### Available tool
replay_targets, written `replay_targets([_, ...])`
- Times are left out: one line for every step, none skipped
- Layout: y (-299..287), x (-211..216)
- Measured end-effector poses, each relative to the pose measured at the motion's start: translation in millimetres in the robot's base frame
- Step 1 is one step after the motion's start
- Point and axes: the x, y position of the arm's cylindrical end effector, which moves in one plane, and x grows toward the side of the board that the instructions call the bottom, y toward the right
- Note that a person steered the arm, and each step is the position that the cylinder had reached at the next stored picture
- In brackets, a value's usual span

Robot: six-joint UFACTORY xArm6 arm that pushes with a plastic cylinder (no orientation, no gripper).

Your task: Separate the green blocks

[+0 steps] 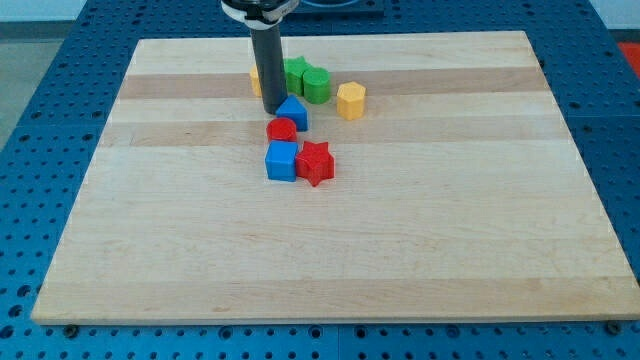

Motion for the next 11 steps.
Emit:
replay_targets([1.0, -16.4])
replay_targets([14.0, -19.8])
replay_targets([33.5, -19.9])
replay_targets([54.7, -25.9])
replay_targets([76.0, -31.8])
replay_targets([79.6, -51.2])
replay_targets([76.5, -74.9])
replay_targets([56.8, -85.0])
replay_targets([43.6, -97.2])
replay_targets([40.8, -100.8])
replay_targets([40.8, -97.1])
